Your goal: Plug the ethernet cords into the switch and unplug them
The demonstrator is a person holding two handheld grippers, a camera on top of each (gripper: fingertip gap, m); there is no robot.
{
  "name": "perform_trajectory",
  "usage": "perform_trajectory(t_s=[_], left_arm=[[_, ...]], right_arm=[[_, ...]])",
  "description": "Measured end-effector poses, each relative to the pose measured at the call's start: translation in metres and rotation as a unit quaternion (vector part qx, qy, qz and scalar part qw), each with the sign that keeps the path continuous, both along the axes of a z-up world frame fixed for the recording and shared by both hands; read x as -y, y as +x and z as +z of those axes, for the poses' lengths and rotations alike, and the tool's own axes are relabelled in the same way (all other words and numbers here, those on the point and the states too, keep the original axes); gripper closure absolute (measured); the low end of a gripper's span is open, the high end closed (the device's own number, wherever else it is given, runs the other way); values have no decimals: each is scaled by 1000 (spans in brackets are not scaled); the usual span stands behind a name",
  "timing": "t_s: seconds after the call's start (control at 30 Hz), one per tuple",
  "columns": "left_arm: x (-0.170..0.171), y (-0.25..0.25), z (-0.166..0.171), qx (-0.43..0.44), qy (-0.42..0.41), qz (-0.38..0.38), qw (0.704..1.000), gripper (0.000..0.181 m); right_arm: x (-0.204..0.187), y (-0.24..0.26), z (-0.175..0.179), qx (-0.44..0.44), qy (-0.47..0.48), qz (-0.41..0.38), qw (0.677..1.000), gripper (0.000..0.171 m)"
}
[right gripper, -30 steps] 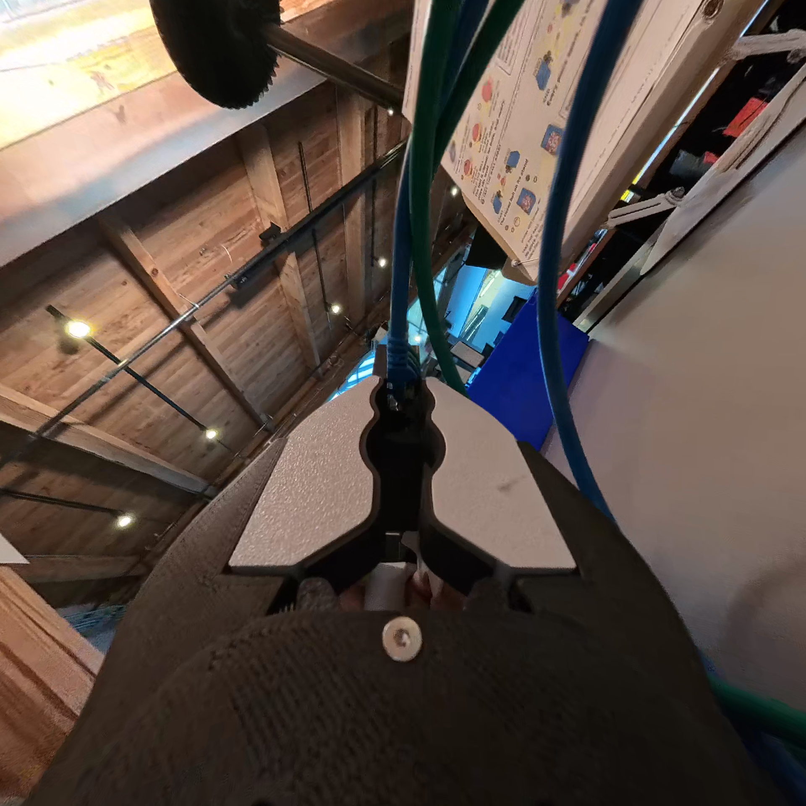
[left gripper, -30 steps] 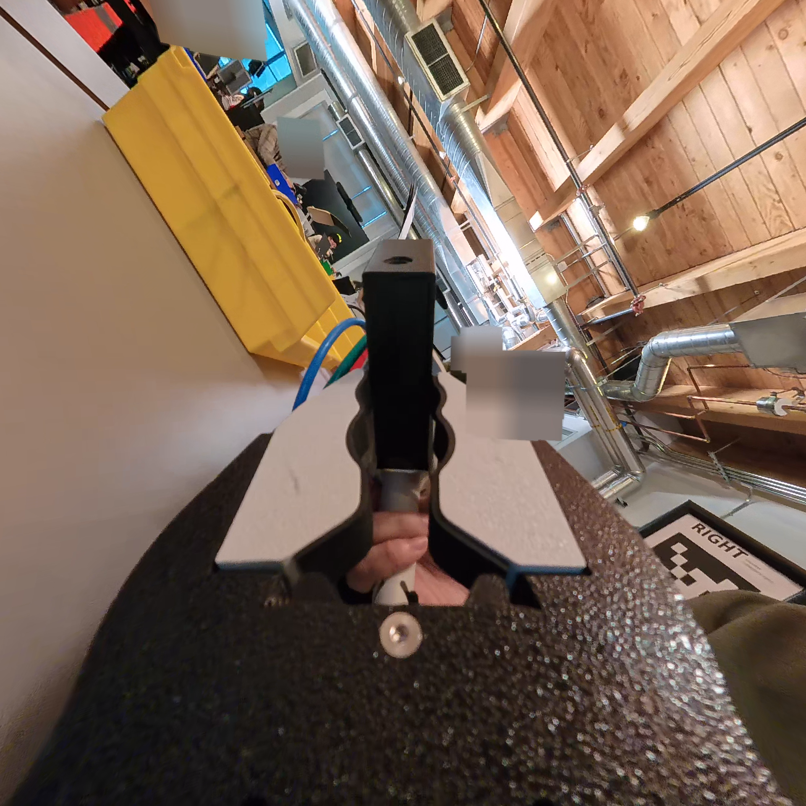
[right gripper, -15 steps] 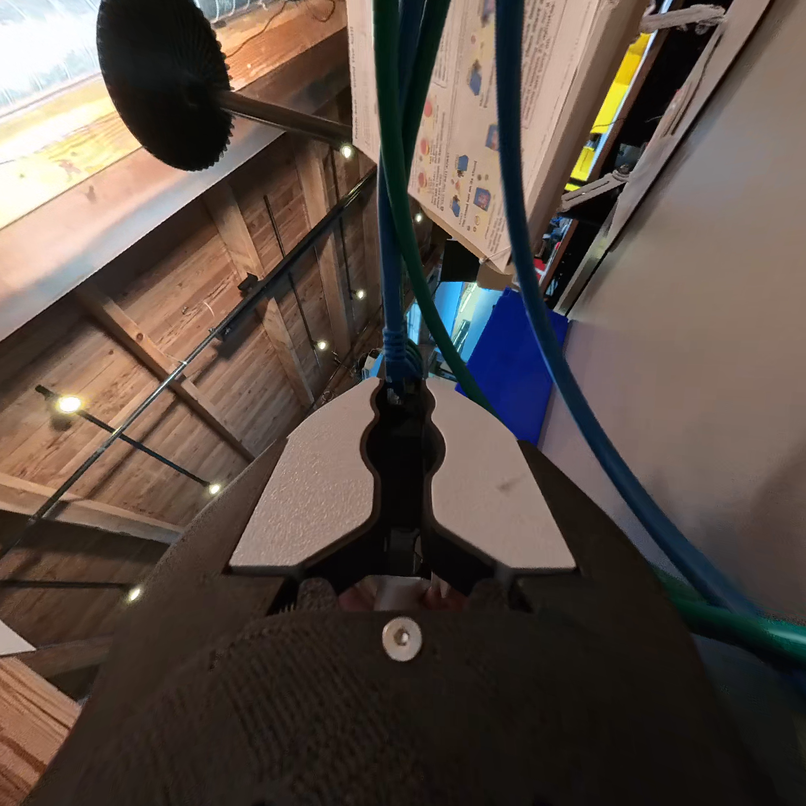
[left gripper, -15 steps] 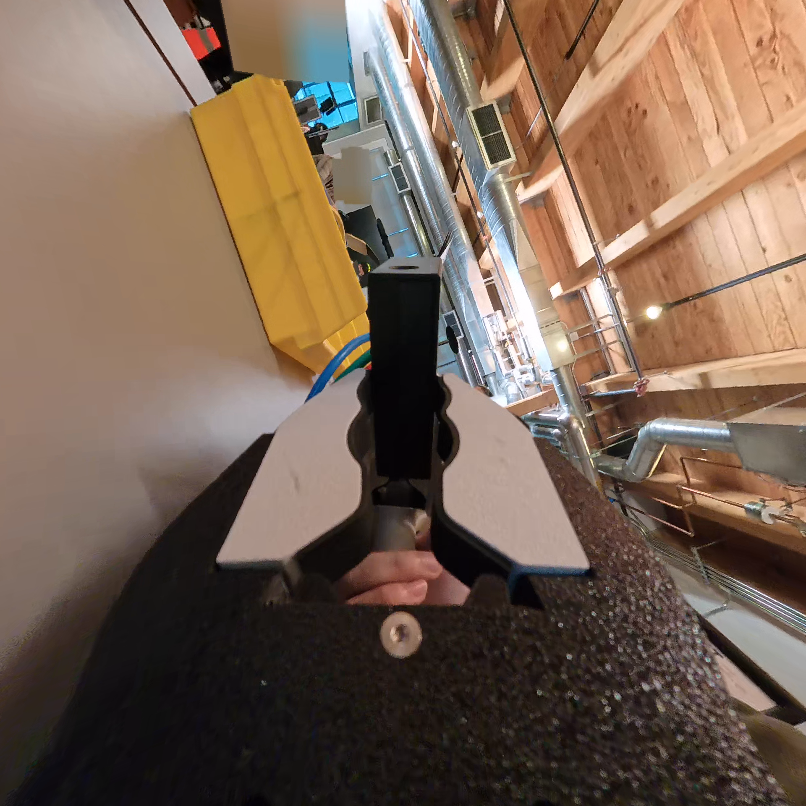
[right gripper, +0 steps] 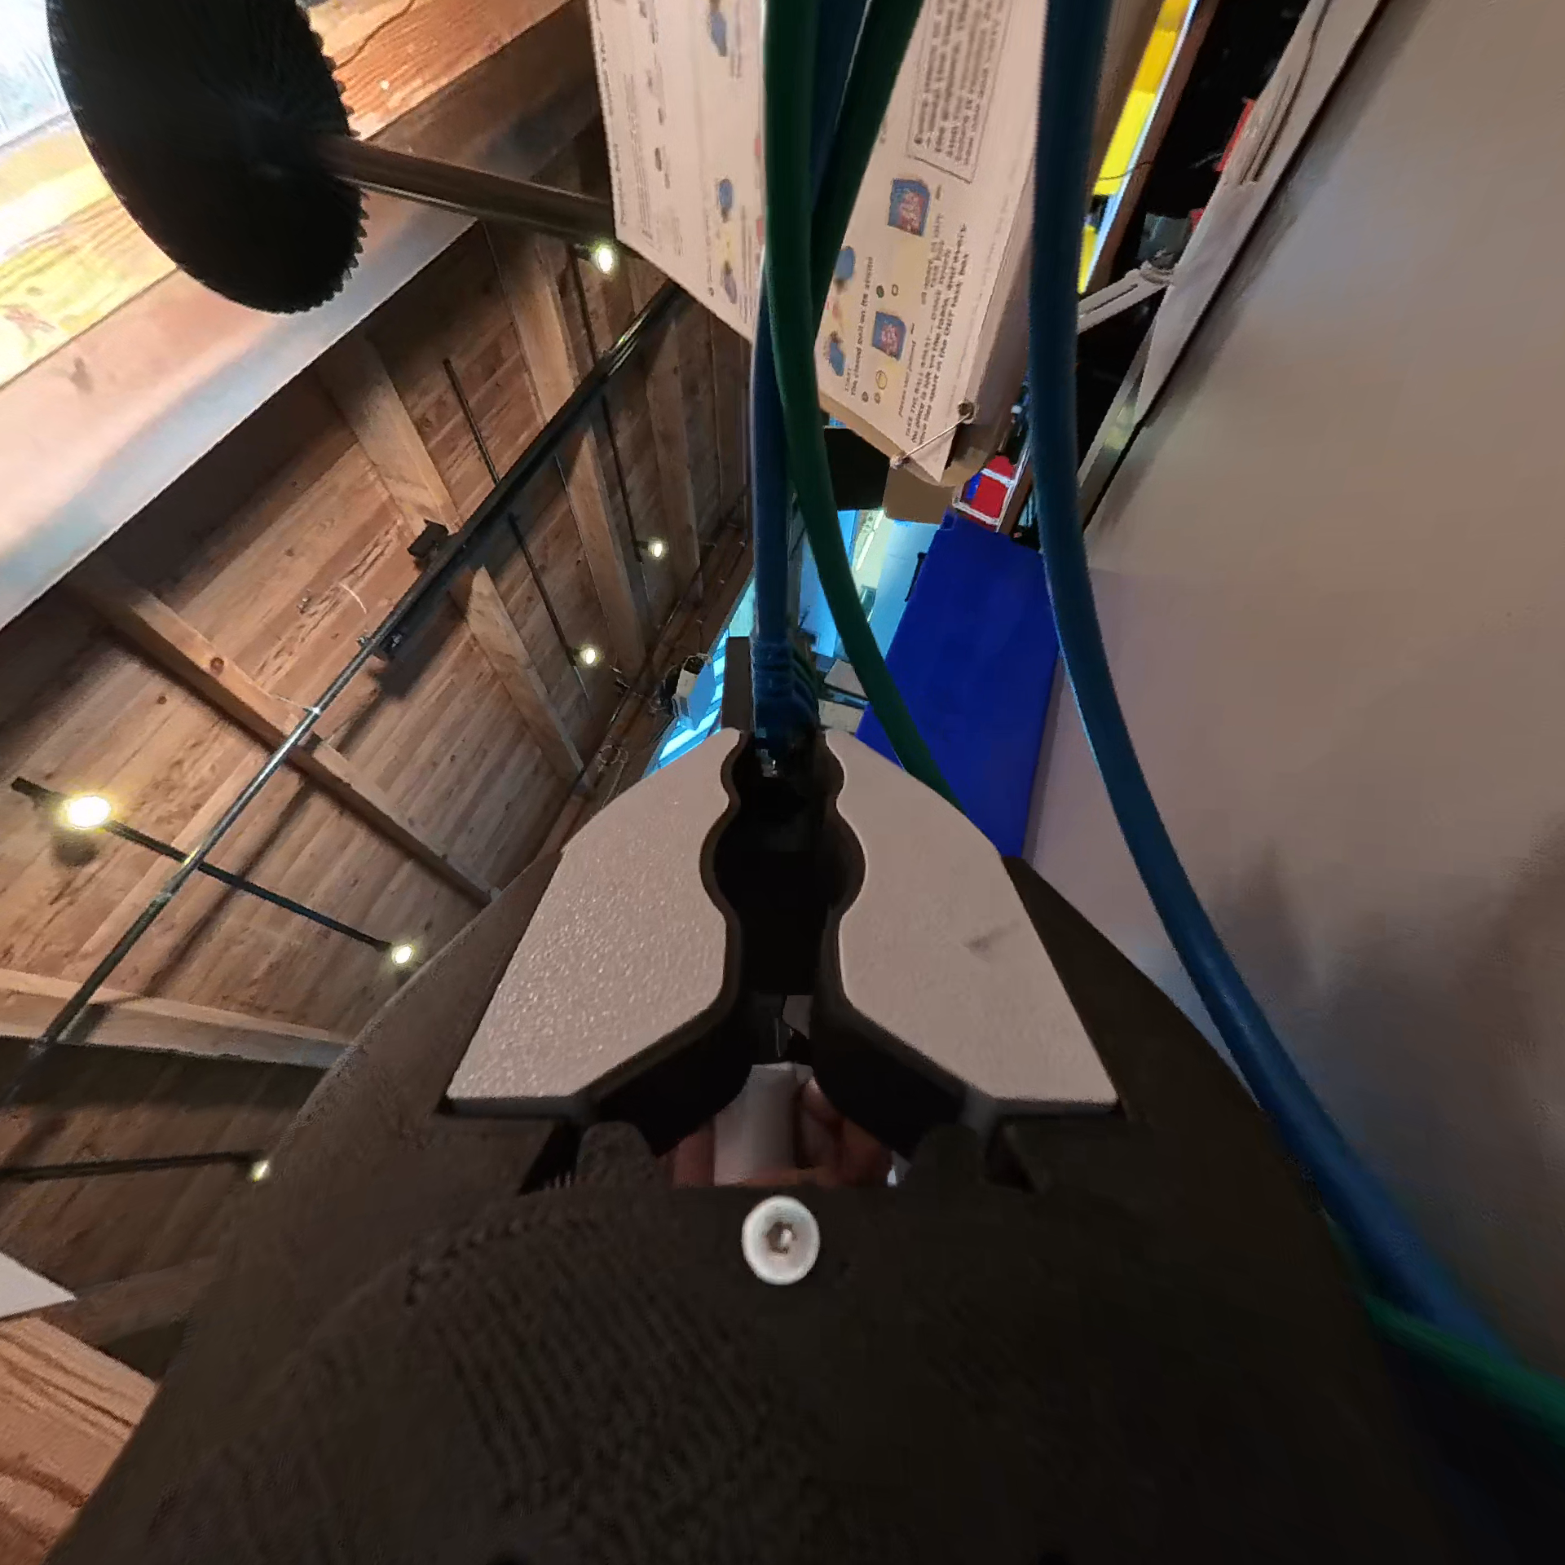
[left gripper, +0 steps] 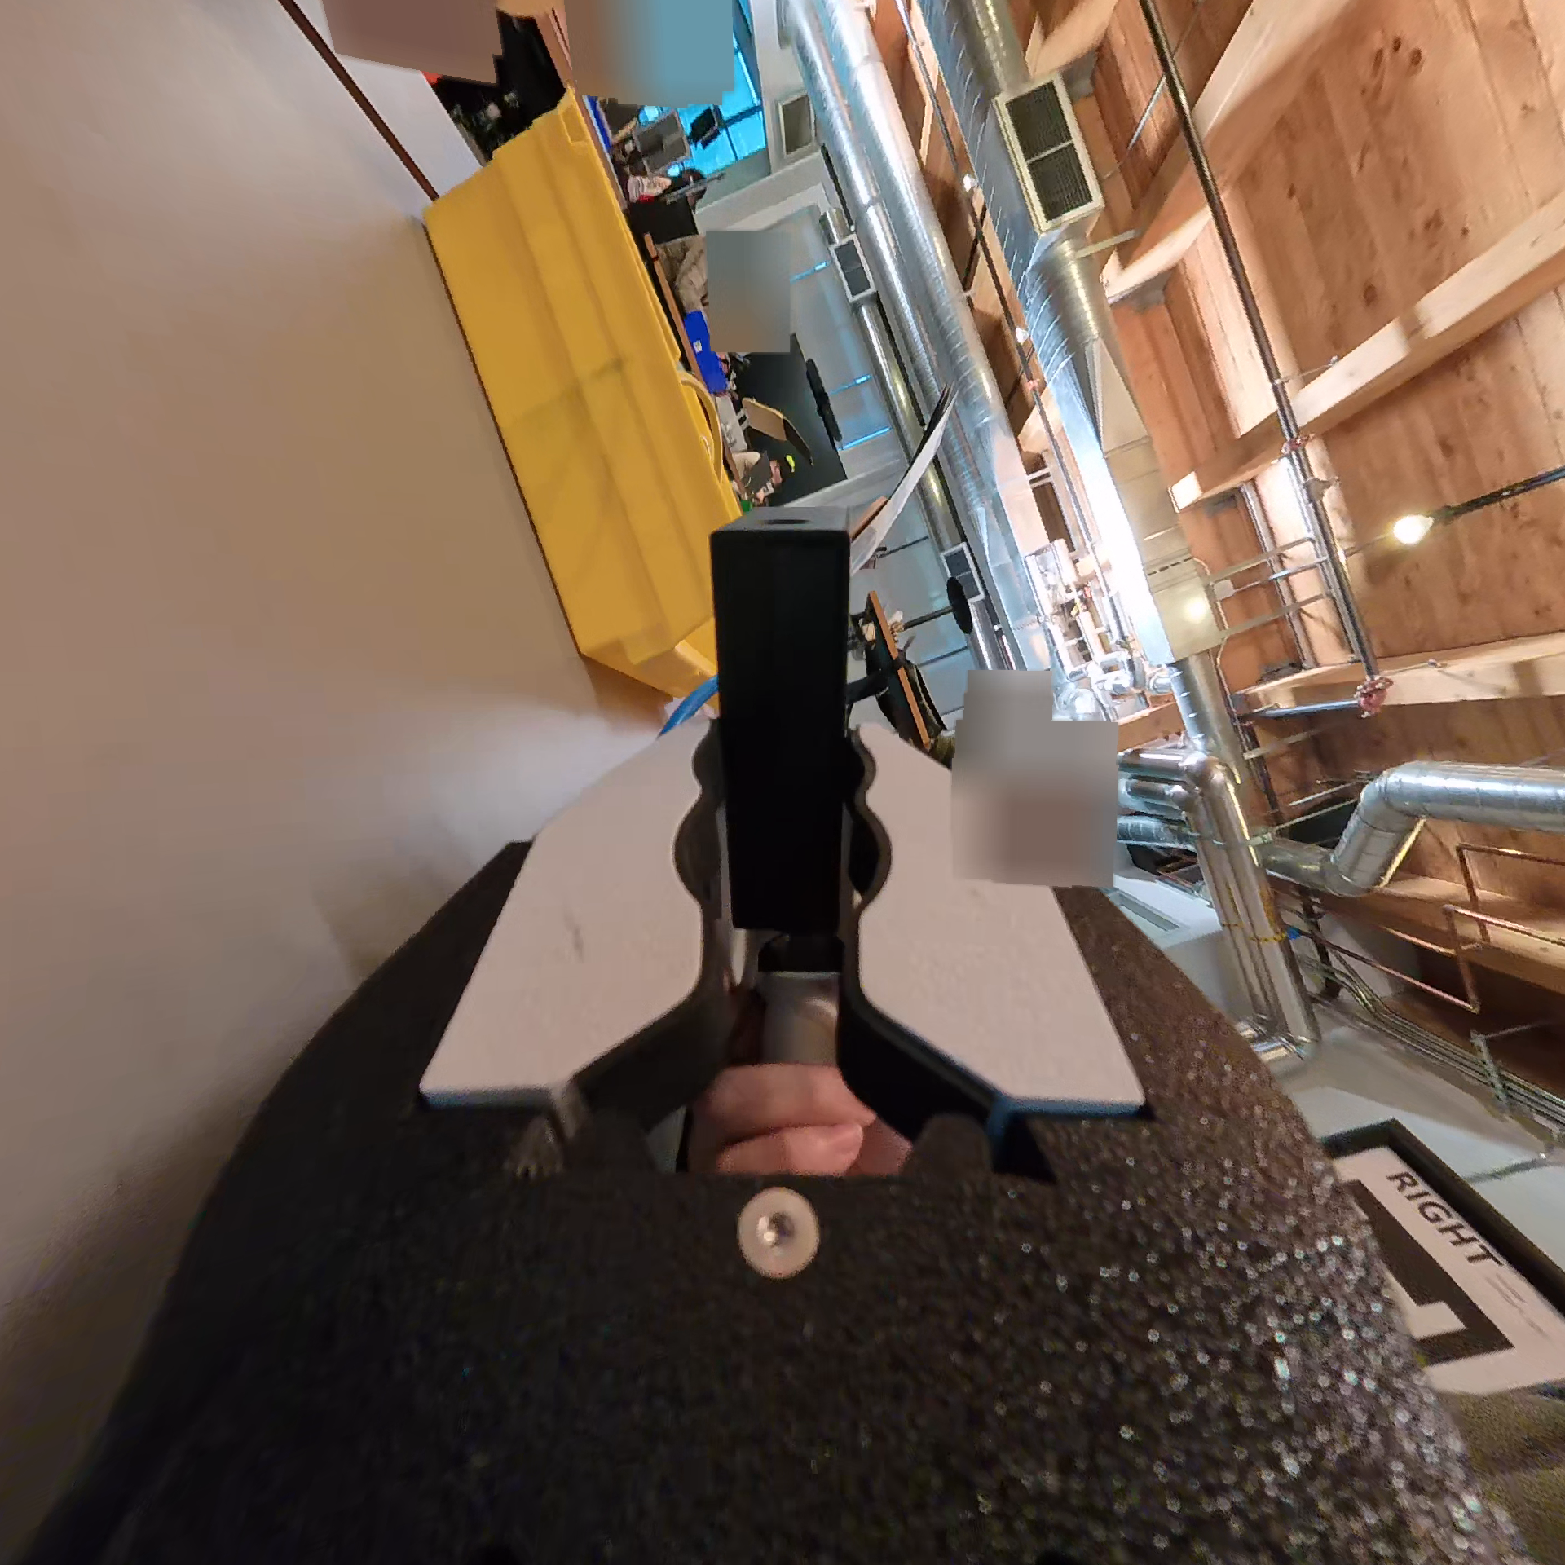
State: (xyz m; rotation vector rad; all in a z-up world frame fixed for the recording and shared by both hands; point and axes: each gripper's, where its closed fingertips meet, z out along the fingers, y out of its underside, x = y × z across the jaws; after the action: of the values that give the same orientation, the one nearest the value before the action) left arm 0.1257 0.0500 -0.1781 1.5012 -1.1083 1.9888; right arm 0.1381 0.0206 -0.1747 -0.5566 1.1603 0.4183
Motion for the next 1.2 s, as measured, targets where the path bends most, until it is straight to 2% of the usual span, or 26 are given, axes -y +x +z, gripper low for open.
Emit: perform_trajectory(t_s=[0.03, 0.37, 0.5, 0.53, 0.6, 0.73, 0.8, 0.87, 0.93, 1.07, 1.17, 1.2], left_arm=[[0, 1, -2, -1, -7, 6, 1000, 156], [-9, 2, 3, 16, -29, 22, 999, 155], [-11, 2, 12, 89, 7, 57, 994, 155], [-16, 2, 18, 105, 2, 71, 992, 155], [-36, 6, 33, 96, -70, 79, 990, 156], [-72, 19, 40, 111, -30, 115, 987, 156], [-86, 20, 52, 116, -59, 129, 983, 156], [-97, 19, 61, 129, -60, 142, 980, 156], [-106, 18, 70, 136, -72, 149, 977, 156], [-130, 15, 89, 152, -92, 171, 969, 156], [-155, 10, 106, 169, -115, 194, 960, 156], [-164, 9, 111, 174, -116, 202, 957, 156]], right_arm=[[0, 1, -1, -5, 4, -2, 1000, 159], [-8, 0, 3, 34, -61, 0, 998, 160], [-8, 1, 10, 54, -55, 8, 997, 160], [3, 6, 12, 50, -44, -17, 998, 161], [37, 21, 14, 45, -26, -51, 997, 161], [32, 1, 28, 127, -149, 14, 981, 162], [17, -19, 26, 154, -216, 66, 962, 161], [2, -42, 24, 195, -271, 135, 933, 161], [1, -54, 23, 236, -339, 167, 895, 161], [19, -60, 16, 257, -453, 202, 829, 162], [44, -55, -2, 262, -552, 201, 765, 162], [50, -55, -5, 259, -564, 202, 757, 162]])
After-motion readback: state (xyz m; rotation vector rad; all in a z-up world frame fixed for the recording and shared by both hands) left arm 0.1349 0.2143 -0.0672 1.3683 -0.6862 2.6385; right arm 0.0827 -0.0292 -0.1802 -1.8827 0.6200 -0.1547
